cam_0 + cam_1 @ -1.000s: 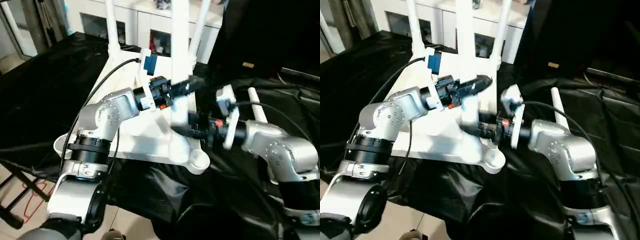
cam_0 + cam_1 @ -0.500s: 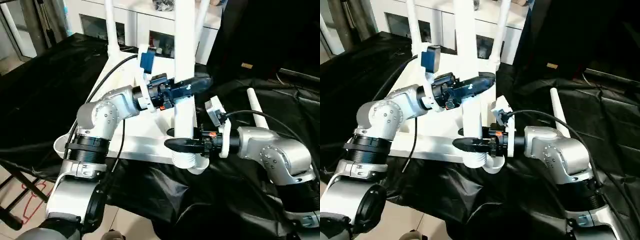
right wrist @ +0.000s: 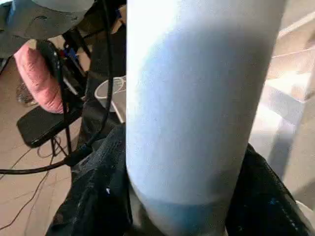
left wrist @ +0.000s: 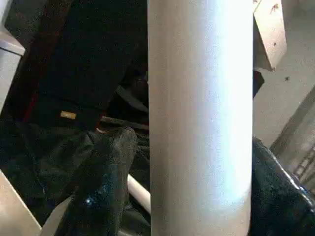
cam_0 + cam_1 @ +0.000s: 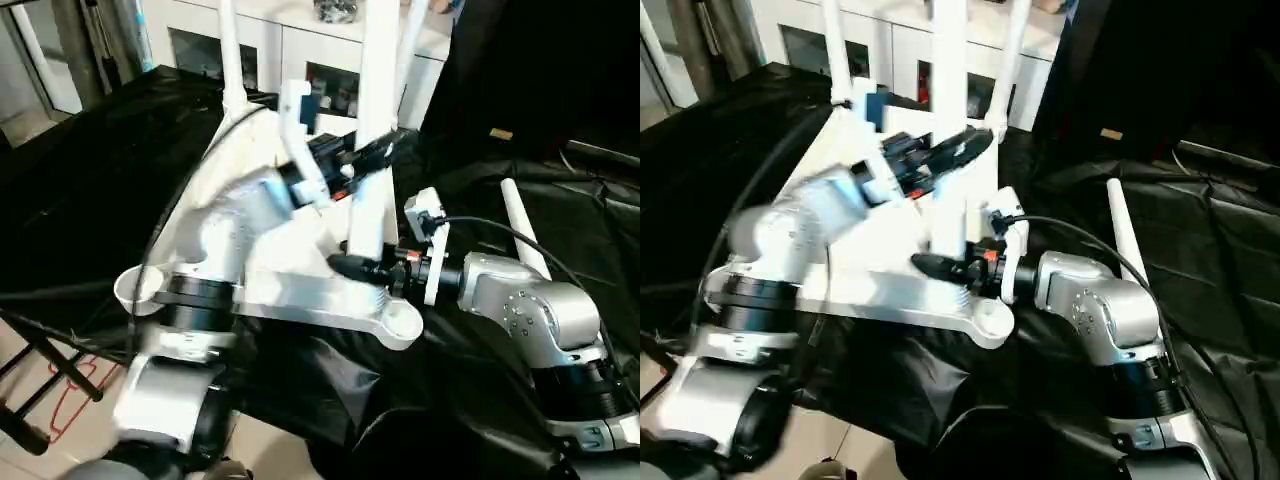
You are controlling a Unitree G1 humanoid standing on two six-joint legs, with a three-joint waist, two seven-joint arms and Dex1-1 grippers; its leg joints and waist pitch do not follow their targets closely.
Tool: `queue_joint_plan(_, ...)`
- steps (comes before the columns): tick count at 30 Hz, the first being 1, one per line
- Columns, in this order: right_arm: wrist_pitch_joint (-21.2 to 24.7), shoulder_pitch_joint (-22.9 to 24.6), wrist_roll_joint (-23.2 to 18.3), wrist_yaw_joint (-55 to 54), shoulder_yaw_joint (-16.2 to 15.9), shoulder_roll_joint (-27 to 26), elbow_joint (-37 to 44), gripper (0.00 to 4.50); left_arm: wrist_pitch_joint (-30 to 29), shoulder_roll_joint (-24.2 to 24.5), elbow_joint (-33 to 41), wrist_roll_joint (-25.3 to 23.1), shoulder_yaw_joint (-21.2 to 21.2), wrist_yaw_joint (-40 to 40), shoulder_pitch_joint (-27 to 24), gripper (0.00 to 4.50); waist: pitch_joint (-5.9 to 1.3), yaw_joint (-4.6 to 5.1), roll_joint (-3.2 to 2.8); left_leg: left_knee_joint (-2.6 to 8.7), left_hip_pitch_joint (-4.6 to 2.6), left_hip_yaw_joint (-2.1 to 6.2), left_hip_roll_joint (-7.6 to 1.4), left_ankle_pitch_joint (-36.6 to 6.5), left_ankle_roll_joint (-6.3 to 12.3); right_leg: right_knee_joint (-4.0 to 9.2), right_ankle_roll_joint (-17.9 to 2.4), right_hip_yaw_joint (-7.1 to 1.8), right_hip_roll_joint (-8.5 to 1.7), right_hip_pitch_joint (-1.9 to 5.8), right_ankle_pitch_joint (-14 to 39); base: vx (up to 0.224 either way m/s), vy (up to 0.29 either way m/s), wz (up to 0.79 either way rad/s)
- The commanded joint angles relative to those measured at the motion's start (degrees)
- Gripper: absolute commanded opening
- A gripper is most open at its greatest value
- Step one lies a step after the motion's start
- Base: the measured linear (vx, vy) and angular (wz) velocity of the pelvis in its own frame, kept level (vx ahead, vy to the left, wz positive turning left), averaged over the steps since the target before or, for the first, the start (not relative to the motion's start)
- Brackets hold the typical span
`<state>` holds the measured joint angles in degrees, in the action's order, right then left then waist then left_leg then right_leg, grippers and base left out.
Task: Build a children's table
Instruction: Pick table leg
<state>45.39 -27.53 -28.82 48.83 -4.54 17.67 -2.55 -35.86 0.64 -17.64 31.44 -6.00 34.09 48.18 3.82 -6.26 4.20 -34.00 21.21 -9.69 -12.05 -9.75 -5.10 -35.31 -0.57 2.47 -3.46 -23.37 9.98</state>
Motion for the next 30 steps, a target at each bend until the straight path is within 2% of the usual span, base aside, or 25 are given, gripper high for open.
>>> queue_joint_plan(1,-3.0,-1.9,-0.2,1.1,-1.7,-0.6,2.5,1.95,0.9,-0.8,-0.7,-1.2,-0.8,-3.0,0.8,2.64,-4.52,-0.04,0.36,3.29,-0.36,-0.36,-0.55,-5.6,0.42,3.85,-9.0,-1.97,-3.58,3.61,9.1,0.0,0.0,0.0)
queue_joint_plan(4,-4.4,-2.1,1.3,-0.2,-1.9,-1.0,2.2,1.95,1.1,-1.4,0.3,-1.3,-1.1,-4.4,0.5,2.39,-4.49,0.0,0.36,3.32,-0.42,-0.32,-0.67,-5.9,0.29,3.83,-9.2,-1.94,-3.63,3.5,9.6,0.0,0.0,0.0)
queue_joint_plan(5,-3.4,-2.4,0.6,-0.2,-1.4,-1.4,1.7,1.95,1.3,-1.4,0.9,-1.2,-1.0,-4.1,0.3,2.39,-4.5,0.05,0.43,3.29,-0.36,-0.34,-0.64,-6.0,0.23,3.84,-9.1,-1.94,-3.61,3.51,9.7,0.0,0.0,0.0)
queue_joint_plan(6,-2.0,-2.7,-0.8,0.4,-0.8,-1.6,1.4,2.51,1.7,-1.3,1.4,-1.3,-0.4,-3.4,0.2,2.24,-4.48,0.09,0.73,3.32,-0.44,-0.37,-0.6,-6.1,0.37,3.92,-9.0,-1.91,-3.59,3.53,10.2,0.0,0.0,0.0)
queue_joint_plan(7,-2.0,-2.8,-0.9,0.5,-0.6,-1.6,1.3,2.65,2.0,-1.2,1.5,-1.4,-0.2,-3.3,0.1,2.17,-4.47,0.1,0.55,3.31,-0.44,-0.36,-0.62,-6.1,0.55,3.88,-9.0,-1.95,-3.6,3.5,10.4,0.0,0.0,0.0)
queue_joint_plan(8,-1.8,-2.9,-0.9,0.3,-0.4,-1.5,1.1,2.65,2.3,-1.1,1.5,-1.5,0.1,-3.1,0.1,2.08,-4.45,0.17,0.85,3.29,-0.39,-0.4,-0.62,-6.1,0.76,3.92,-8.7,-1.95,-3.53,3.53,10.4,0.0,0.0,0.0)
queue_joint_plan(9,-1.7,-3.1,-1.0,0.4,-0.4,-1.4,1.1,2.65,2.3,-1.0,1.7,-1.4,0.4,-2.5,0.1,1.99,-4.45,0.17,0.85,3.29,-0.39,-0.4,-0.62,-6.1,0.76,3.92,-8.7,-1.95,-3.53,3.53,10.4,0.0,0.0,0.0)
queue_joint_plan(10,-1.5,-3.4,-1.0,1.0,-0.5,-0.9,1.0,2.92,2.4,-0.8,1.9,-1.3,0.9,-1.6,0.2,1.92,-4.48,0.14,0.92,3.29,-0.43,-0.39,-0.67,-5.6,0.88,3.88,-8.6,-1.95,-3.6,3.45,10.2,0.0,0.0,0.0)
queue_joint_plan(12,-1.2,-4.1,-0.4,2.0,-1.0,0.3,0.6,3.04,2.5,-0.7,1.7,-1.1,1.4,-0.3,0.4,1.88,-4.54,0.03,0.8,3.25,-0.58,-0.41,-0.71,-5.0,0.98,3.73,-8.9,-1.95,-3.55,3.38,9.1,0.0,0.0,0.0)
queue_joint_plan(16,-1.2,-5.6,-0.1,6.9,-1.8,3.5,-1.3,3.1,2.9,0.2,0.7,-1.9,3.1,2.5,1.2,1.83,-4.46,-0.08,0.6,3.28,-0.55,-0.43,-0.7,-5.5,1.02,3.71,-9.2,-1.98,-3.55,3.45,8.3,0.0,0.0,0.0)
queue_joint_plan(19,-1.7,-6.5,0.2,9.6,-2.0,5.4,-3.5,3.1,2.6,0.6,0.4,-1.6,3.9,4.4,1.6,1.83,-4.53,-0.15,0.78,3.21,-0.47,-0.41,-0.63,-5.5,1.09,3.68,-9.4,-1.95,-3.62,3.62,8.3,0.0,0.0,0.0)
queue_joint_plan(30,-1.3,-6.5,0.6,12.5,-3.4,6.3,-5.6,3.1,1.5,1.0,2.3,-0.5,6.1,8.2,0.7,1.82,-4.61,-0.02,0.86,3.05,-0.47,-0.46,-0.69,-4.8,1.54,3.49,-10.8,-1.92,-3.6,3.65,7.3,0.0,0.0,0.0)
